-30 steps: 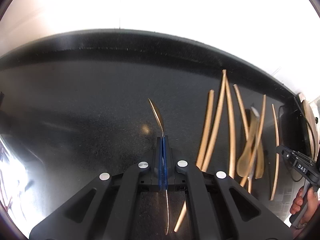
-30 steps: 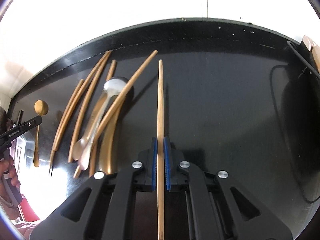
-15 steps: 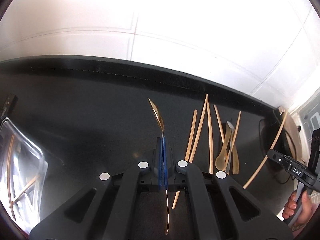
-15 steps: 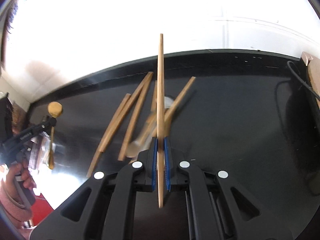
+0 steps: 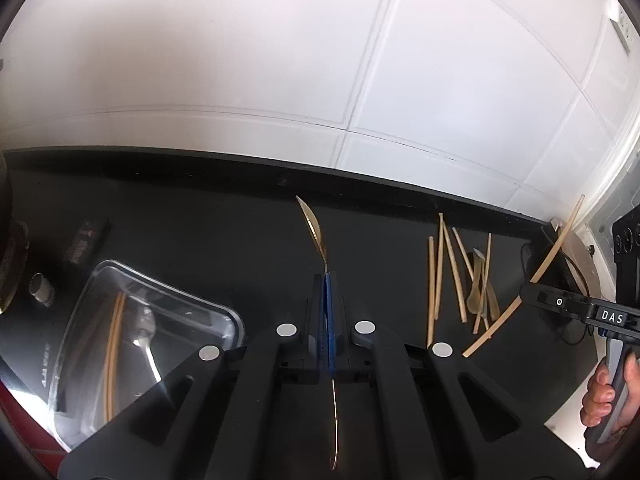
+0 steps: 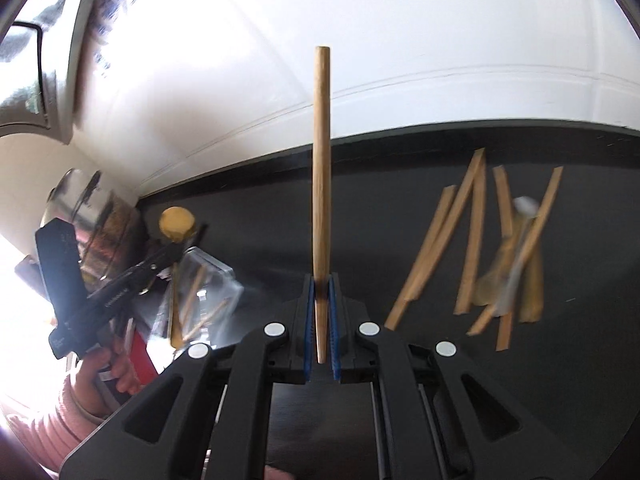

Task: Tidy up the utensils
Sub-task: 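Lift gold spoon and chopstick and carry them toward the clear container, then lower both items into the clear container and open both tools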

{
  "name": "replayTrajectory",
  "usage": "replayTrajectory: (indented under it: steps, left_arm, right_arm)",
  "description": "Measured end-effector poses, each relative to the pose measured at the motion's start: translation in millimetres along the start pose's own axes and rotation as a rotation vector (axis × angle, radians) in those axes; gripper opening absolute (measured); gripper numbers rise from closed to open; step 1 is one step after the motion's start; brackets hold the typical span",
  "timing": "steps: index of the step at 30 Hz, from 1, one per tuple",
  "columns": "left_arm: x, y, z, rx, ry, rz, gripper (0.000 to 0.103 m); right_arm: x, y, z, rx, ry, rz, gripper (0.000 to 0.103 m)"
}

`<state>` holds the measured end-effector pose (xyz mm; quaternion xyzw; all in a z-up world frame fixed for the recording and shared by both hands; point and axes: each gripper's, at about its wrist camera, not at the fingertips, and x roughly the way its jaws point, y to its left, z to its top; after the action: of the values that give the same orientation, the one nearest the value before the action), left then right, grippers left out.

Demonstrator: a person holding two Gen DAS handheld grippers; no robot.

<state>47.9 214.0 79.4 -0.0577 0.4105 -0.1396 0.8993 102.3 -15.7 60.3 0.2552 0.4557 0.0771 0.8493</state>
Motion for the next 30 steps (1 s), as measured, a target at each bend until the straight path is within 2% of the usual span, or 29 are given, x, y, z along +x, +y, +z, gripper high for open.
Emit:
replayTrajectory:
  steps: [7, 11, 17, 26, 28, 29, 30]
  left_arm:
    - [-52.7, 88.4, -19.2, 0.015, -0.007, 0.032, 0.0]
    - [-79.4, 130.7, -24.7, 0.016, 0.004, 0.034, 0.0]
    - [-103.6, 173.0, -38.9, 0.04, 0.049, 0.018, 0.0]
    - [-94.9, 193.4, -56.1, 0.051, 0.103, 0.001, 0.0]
    - [-87.9, 196.3, -54.8, 0.056, 0.12, -0.018, 0.001]
    - [-82.6, 198.8, -53.5, 0.046, 0.137, -0.033, 0.006]
    - [-78.1, 201.0, -52.5, 0.034, 0.158, -0.043, 0.037]
  right_arm:
    - [54.6, 99.4, -24.0, -0.057, 0.073, 0.108, 0.008]
    - [77.9, 139.0, -41.7, -0.049, 0.105, 0.145, 0.008]
    - [106.4, 168.5, -57.1, -0.02, 0.149, 0.163, 0.008]
    - [131.4, 185.6, -74.0, 0.013, 0.21, 0.172, 0.008]
    - [145.8, 192.0, -73.1, -0.013, 0.241, 0.14, 0.008]
    - [155.6, 195.0, -71.2, -0.022, 0.258, 0.097, 0.014]
    - [161.7, 197.6, -71.2, -0.036, 0.279, 0.055, 0.056]
